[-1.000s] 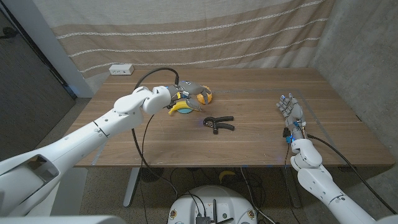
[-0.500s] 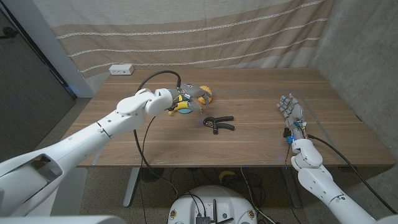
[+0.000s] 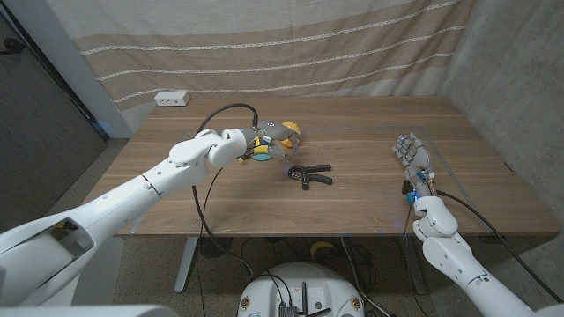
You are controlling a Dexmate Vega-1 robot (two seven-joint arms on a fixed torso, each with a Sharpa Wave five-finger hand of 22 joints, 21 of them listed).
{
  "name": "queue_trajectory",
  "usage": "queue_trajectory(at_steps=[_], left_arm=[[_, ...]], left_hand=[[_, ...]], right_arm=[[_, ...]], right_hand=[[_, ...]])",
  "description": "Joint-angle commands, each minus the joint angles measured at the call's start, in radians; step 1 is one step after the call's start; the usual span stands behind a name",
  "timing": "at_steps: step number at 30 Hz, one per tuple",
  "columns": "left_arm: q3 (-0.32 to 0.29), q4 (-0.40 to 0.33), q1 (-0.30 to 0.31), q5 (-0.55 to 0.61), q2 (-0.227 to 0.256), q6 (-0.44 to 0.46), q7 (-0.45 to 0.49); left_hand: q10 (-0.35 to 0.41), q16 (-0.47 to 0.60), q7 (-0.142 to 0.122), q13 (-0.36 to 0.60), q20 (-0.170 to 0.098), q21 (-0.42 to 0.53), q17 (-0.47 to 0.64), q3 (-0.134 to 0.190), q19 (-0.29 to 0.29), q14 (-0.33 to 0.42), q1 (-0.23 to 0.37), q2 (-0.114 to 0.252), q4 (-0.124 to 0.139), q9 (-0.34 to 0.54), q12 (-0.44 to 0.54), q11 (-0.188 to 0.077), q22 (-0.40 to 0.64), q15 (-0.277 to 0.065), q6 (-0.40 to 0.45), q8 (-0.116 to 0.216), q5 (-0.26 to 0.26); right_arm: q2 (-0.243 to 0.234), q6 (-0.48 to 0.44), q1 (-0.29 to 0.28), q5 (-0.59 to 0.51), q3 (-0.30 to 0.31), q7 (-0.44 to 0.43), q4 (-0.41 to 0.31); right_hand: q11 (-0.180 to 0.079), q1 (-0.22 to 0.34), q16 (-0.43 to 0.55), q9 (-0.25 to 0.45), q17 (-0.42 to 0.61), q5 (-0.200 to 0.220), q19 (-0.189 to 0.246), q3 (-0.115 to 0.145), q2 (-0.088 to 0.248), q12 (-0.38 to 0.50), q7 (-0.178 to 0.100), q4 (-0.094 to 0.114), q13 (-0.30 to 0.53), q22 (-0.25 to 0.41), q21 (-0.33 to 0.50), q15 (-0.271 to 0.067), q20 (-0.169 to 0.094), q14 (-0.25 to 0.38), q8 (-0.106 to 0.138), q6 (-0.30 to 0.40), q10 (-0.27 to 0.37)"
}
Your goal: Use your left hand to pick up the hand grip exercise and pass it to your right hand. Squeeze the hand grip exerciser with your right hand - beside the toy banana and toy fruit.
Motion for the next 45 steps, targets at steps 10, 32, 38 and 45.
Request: queue_trajectory(at_steps=[10, 32, 38, 45], left_arm=[[0.040, 0.066, -0.028, 0.005, -0.035, -0.002, 0.009], [0.077, 0.110, -0.049, 0.000, -0.061, -0.009, 0.015], [0.087, 0.126, -0.055, -0.003, -0.071, -0.013, 0.019], [0.105, 0.149, -0.068, 0.006, -0.080, -0.023, 0.020]], left_hand=[[0.012, 0.003, 0.004, 0.006, 0.000, -0.002, 0.004, -0.016, 0.008, 0.004, 0.013, 0.005, 0.003, 0.002, 0.001, 0.002, 0.005, -0.104, 0.005, 0.004, -0.001], [0.015, 0.003, 0.010, 0.006, 0.001, -0.007, 0.004, -0.032, 0.009, 0.009, 0.028, 0.012, 0.003, -0.001, -0.002, -0.001, 0.006, -0.104, 0.008, 0.003, 0.000], [0.017, 0.002, 0.010, 0.007, 0.002, -0.008, 0.004, -0.036, 0.011, 0.009, 0.033, 0.015, 0.003, -0.001, -0.002, -0.001, 0.006, -0.104, 0.008, 0.003, 0.000], [0.017, 0.002, 0.010, 0.007, 0.002, -0.009, 0.004, -0.040, 0.012, 0.009, 0.038, 0.018, 0.003, 0.000, -0.003, 0.000, 0.006, -0.104, 0.004, 0.002, 0.001]], right_arm=[[-0.001, -0.004, 0.014, 0.010, 0.002, 0.012, 0.017], [-0.003, -0.007, 0.029, 0.019, 0.004, 0.023, 0.040], [-0.006, -0.011, 0.031, 0.022, 0.006, 0.025, 0.043], [-0.009, -0.017, 0.034, 0.028, 0.007, 0.031, 0.048]], right_hand=[[0.004, -0.001, 0.003, 0.003, 0.003, 0.003, 0.007, 0.007, 0.004, -0.005, 0.002, -0.001, 0.005, 0.002, -0.001, 0.001, -0.001, 0.008, -0.003, 0.015, 0.013], [0.002, -0.003, 0.001, 0.004, 0.005, 0.002, 0.007, 0.009, 0.004, -0.005, 0.003, -0.002, 0.006, 0.002, -0.003, 0.003, 0.000, 0.009, -0.005, 0.018, 0.018], [0.003, -0.003, 0.001, 0.004, 0.006, 0.002, 0.007, 0.009, 0.004, -0.006, 0.003, -0.002, 0.006, 0.003, -0.003, 0.001, 0.000, 0.009, -0.005, 0.019, 0.018], [0.005, -0.004, 0.000, 0.004, 0.007, 0.002, 0.007, 0.010, 0.004, -0.007, 0.003, -0.002, 0.007, 0.003, -0.004, 0.001, 0.000, 0.010, -0.006, 0.020, 0.018]])
